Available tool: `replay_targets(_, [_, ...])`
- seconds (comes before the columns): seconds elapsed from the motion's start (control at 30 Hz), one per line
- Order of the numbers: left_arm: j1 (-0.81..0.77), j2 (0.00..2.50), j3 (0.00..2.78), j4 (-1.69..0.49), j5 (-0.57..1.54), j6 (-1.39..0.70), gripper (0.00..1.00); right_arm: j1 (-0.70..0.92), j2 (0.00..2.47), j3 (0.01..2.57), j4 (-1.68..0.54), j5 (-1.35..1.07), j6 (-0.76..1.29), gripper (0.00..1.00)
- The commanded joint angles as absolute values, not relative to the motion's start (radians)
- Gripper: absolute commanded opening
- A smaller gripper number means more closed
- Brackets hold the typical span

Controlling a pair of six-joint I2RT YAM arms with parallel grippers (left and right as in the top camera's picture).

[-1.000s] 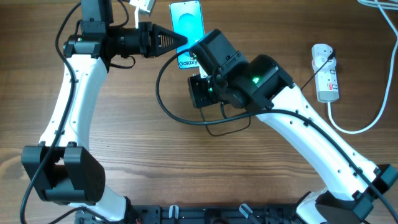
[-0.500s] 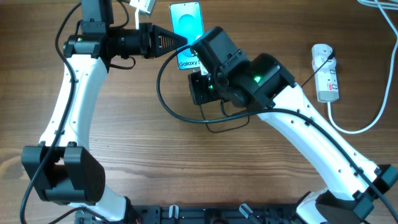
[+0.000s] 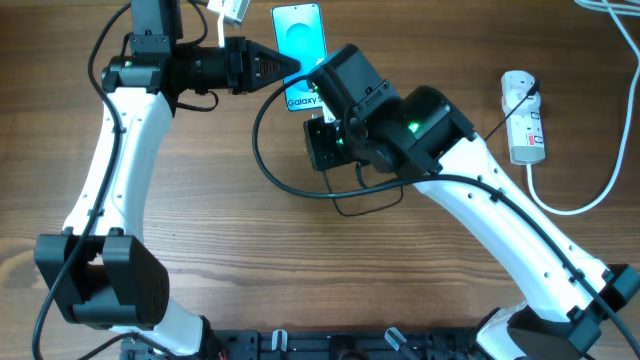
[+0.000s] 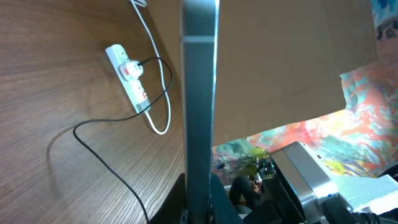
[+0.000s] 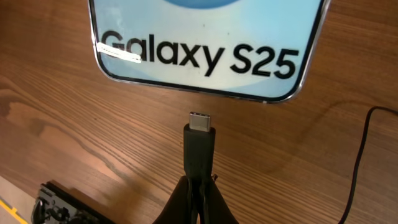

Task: Plug charger to phone and switch on socket
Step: 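Push the USB-C plug up into the phone's bottom port with the right gripper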

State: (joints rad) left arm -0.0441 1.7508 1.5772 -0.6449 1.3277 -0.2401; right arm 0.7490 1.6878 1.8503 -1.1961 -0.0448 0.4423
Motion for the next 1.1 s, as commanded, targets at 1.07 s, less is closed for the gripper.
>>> replay_targets(1.07, [-0.044,1.748,1.587,-0.656,1.401,-0.187,0.04,0.744,1.685,1.881,-1.169,-0.060,0.426,0.04])
